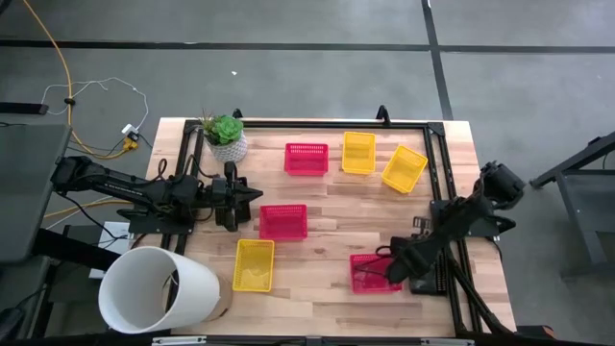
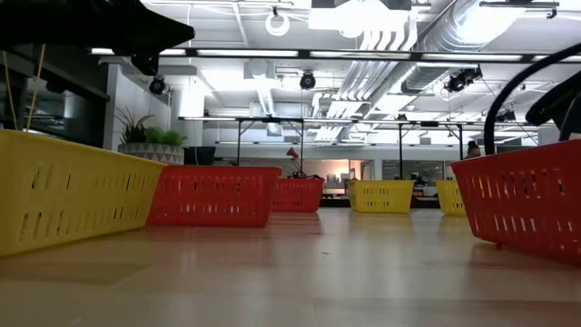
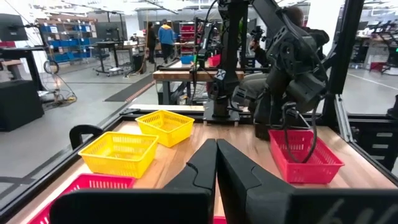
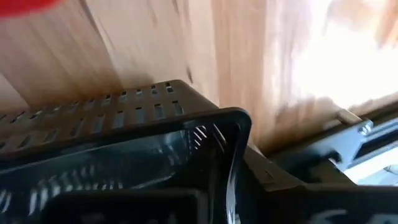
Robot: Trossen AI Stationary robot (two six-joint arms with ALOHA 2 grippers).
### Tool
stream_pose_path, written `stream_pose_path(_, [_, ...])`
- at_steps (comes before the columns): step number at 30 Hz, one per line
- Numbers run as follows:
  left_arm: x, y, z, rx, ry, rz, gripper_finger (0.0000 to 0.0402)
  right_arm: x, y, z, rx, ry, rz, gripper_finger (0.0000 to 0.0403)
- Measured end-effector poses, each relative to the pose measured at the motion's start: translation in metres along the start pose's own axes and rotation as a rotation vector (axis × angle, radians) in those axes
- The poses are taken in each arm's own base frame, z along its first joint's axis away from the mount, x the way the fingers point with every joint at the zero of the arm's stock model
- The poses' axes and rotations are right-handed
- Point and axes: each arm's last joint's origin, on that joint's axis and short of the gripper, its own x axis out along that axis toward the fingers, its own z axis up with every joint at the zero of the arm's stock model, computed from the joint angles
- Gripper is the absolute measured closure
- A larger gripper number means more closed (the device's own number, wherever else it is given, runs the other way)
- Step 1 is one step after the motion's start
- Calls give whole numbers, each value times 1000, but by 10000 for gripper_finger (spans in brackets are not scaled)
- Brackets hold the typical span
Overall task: Stack baskets by color
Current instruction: Stack the bottom black bin on top of the top black bins
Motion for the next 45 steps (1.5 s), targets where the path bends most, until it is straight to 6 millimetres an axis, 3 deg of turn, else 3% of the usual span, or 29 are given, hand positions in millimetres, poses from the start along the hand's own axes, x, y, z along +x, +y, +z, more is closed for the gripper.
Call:
stream_pose_path(10, [0,0,0,-1,-1,3,401,-28,-32,-14,117,-43,85,401])
stream_pose_path(17, [0,0,2,-5,-17,4,401,-75,-55,-23,173,-194,110,403])
stream_pose_path(25, [0,0,2,-7,-16,3,401,-138,-82,-21,233,-494,56,403])
stream_pose_path(30, [0,0,2,-13,-15,3,402,-156,-98,-15,249,-602,10,403])
stream_pose_path(36, [0,0,2,-14,-15,3,401,-160,-112,12,271,-732,-48,403])
stream_pose_path(45, [0,0,6,-18,-63,3,401,-171,-132,97,233,-1084,-74,403])
